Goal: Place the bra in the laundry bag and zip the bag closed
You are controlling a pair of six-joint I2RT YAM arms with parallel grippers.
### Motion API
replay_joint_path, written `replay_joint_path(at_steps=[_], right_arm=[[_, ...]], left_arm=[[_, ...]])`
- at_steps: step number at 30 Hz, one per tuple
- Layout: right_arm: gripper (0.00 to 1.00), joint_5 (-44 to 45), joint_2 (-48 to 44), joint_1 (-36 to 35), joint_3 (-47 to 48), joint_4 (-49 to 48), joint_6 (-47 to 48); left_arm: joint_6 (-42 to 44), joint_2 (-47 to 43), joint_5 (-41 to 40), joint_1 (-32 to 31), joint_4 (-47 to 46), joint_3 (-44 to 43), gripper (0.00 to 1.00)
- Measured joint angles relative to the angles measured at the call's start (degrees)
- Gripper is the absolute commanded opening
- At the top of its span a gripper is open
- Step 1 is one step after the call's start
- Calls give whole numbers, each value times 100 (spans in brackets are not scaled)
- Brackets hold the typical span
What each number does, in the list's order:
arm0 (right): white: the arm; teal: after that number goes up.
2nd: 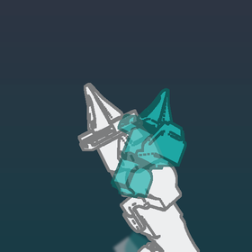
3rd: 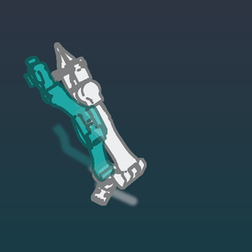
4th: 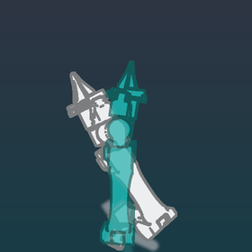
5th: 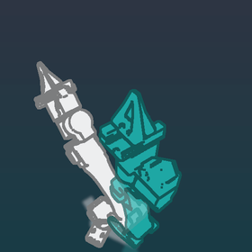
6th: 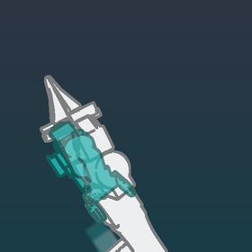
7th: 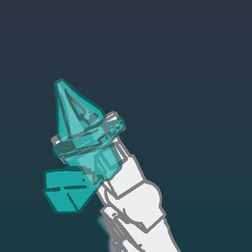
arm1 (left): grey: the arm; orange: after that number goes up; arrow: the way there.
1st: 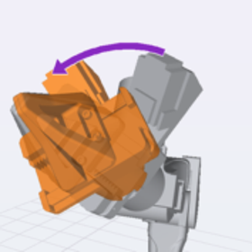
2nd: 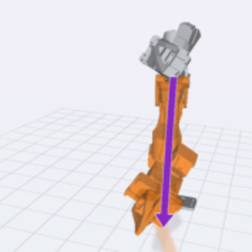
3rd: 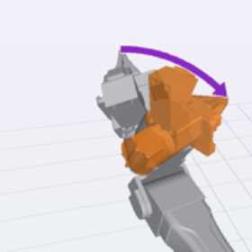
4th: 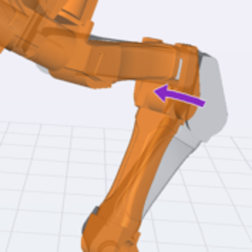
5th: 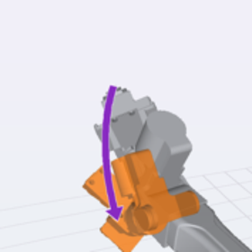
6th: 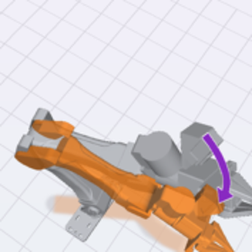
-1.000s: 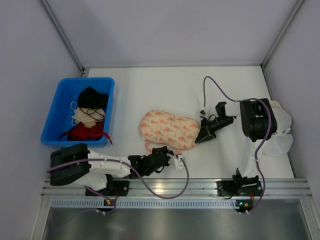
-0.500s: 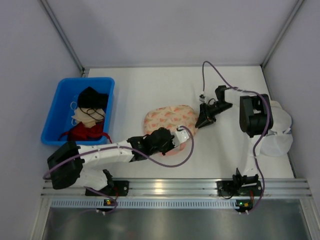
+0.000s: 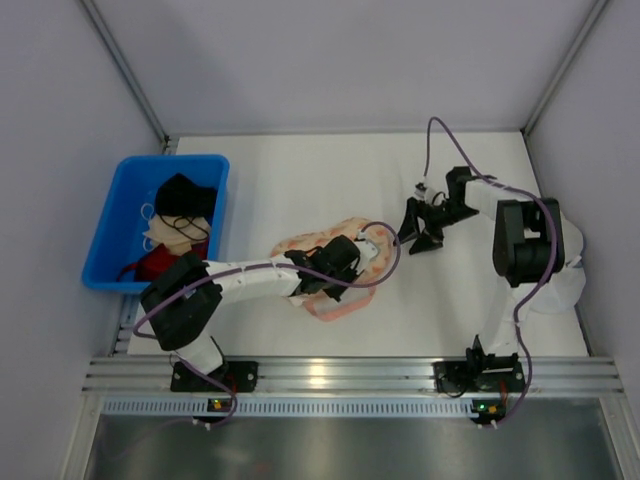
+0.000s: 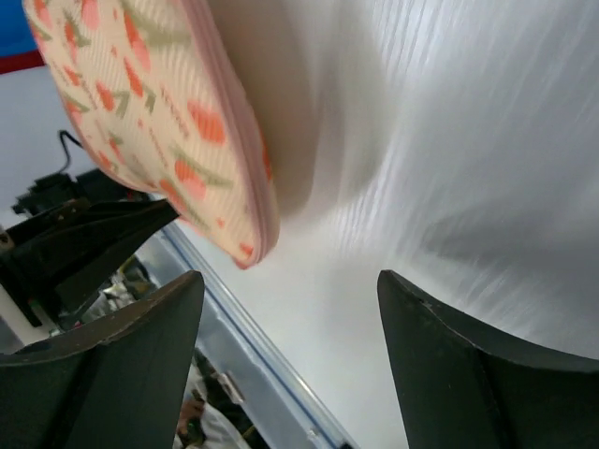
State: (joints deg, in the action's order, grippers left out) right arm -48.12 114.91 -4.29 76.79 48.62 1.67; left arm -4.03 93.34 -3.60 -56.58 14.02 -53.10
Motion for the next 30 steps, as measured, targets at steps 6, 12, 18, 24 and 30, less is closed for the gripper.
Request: replay_joint_path(at_steps=[6,12,18,24,30], right_arm=[[75,-459,-778,-74,-1283,-804,-909],[72,-664,-658,-540,-1766,-2017,-1932],[47,-872,-273,-605,-1740,-3012,-2688],[0,-796,-63,-660,-1700,-3477,-3147],[0,-728,-63,-643,-1700,-3578,-3287]], left_arm=[[-380,286,433,332,63,-540,0],[-551,446,758,555,50,-833,0],[-595,476,931,577,59,-831,0],[-592,476,1003,588,-11,-739,0],[-588,354,962,605,-28,-348,0]])
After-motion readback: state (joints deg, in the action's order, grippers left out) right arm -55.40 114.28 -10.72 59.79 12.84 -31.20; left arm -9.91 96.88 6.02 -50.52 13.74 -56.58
